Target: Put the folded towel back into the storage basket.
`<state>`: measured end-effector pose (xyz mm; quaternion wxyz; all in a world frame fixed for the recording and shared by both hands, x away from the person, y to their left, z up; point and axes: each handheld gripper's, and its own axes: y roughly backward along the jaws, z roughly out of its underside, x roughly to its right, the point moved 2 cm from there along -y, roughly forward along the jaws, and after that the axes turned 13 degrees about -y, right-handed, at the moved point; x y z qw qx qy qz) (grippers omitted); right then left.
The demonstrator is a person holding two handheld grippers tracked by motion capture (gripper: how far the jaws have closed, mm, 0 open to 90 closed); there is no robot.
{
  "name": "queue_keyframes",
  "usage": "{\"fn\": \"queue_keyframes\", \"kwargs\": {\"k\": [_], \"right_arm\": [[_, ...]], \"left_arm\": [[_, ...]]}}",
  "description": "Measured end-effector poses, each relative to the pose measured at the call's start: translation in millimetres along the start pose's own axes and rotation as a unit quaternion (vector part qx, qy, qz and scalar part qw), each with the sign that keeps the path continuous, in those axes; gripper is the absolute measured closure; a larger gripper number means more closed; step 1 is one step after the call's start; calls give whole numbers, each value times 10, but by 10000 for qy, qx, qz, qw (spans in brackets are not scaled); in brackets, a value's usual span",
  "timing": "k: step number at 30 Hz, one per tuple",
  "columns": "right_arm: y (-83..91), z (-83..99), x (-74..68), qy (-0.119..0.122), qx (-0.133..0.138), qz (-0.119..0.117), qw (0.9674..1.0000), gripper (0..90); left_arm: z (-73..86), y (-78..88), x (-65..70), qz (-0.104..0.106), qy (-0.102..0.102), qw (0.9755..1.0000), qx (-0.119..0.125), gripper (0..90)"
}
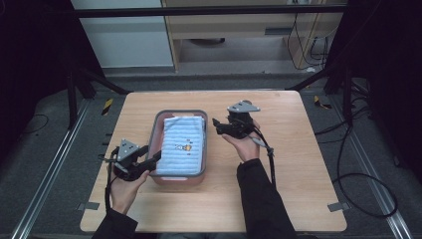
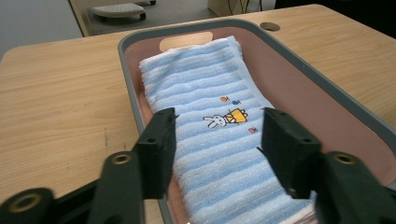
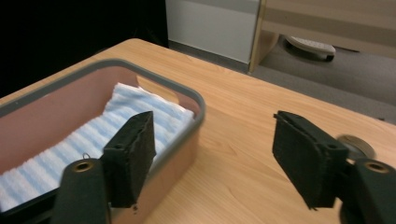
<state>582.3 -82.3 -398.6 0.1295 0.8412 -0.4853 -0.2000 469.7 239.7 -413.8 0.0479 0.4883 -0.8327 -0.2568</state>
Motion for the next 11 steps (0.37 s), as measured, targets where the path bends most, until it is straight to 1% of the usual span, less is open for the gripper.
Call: {"fn": "queue_keyframes", "kwargs": {"k": [1,3,4,7,11], "right_arm": [[60,15,51,-20,42,57,10000,270],[174,58,167,-81,95,134,9998,261],[227,87,228,-136,91,174,9997,256],[378,183,417,-222,81,285,9993,247],[572,313,653,-348,90,457,9983,245]], "left_arm": [[1,8,-19,-25,30,10000,12,396],[10,22,-54,21,136,9999,4,356],[20,26,-68,32,147,9999,1,341],[58,29,-115,0,103,9999,-42,307],[103,27,-171,-12,78,9999,-76,283]]}}
